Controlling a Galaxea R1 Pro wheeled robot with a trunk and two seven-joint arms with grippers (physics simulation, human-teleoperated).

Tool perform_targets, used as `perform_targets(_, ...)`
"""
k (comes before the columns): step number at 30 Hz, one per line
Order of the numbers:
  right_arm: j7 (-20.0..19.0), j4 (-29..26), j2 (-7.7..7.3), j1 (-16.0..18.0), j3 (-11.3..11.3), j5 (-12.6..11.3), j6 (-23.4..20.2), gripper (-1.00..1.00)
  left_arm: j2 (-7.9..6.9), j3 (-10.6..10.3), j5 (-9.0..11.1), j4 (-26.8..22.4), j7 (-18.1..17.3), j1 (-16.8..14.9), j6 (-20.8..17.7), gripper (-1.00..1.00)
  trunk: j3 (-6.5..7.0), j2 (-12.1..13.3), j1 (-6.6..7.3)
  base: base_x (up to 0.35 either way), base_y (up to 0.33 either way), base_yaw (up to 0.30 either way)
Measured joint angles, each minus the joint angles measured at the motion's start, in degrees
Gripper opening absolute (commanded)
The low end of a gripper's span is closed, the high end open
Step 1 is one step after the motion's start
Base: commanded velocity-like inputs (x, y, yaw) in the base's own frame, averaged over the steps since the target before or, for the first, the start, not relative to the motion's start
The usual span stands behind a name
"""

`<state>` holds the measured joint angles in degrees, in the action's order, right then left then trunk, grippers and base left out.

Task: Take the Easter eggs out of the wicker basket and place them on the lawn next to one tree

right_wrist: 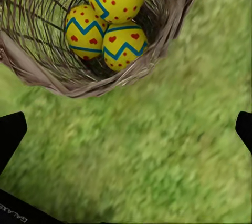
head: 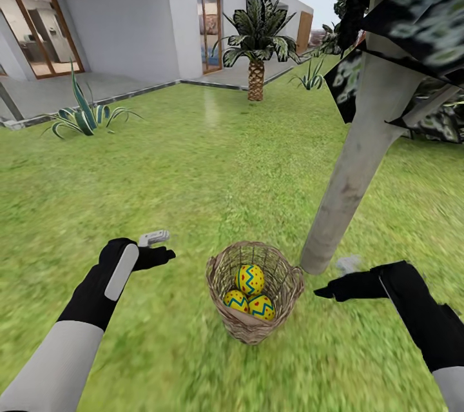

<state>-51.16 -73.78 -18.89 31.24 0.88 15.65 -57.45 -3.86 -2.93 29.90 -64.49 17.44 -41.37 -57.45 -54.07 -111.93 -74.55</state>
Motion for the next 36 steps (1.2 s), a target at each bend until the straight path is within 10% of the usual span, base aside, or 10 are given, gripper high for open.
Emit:
perform_targets(9,0.62,-3.33,8.36,0.18,0.01,12.23,-0.34,1.00,-0.04,0.00,-0.06,0.27,-0.01,0.00,0.02,1.00,0.00,0.00,0.00,0.000,0.000,0.000)
perform_targets(22,0.67,-4.46,13.31,2.02,0.01,15.18,-0.34,1.00,0.05,-0.07,-0.01,0.39,-0.01,0.01,0.04,1.00,0.00,0.00,0.00,0.000,0.000,0.000)
perform_targets(29,0.68,-4.23,23.78,4.00,0.17,29.70,-0.27,1.00,0.14,-0.04,-0.01,0.39,-0.01,0.00,0.08,1.00,0.00,0.00,0.00,0.000,0.000,0.000)
perform_targets(36,0.73,-2.88,26.00,6.25,0.18,33.44,-0.21,1.00,0.06,0.08,-0.01,0.29,-0.07,0.00,0.08,1.00,0.00,0.00,0.00,0.001,0.000,0.000)
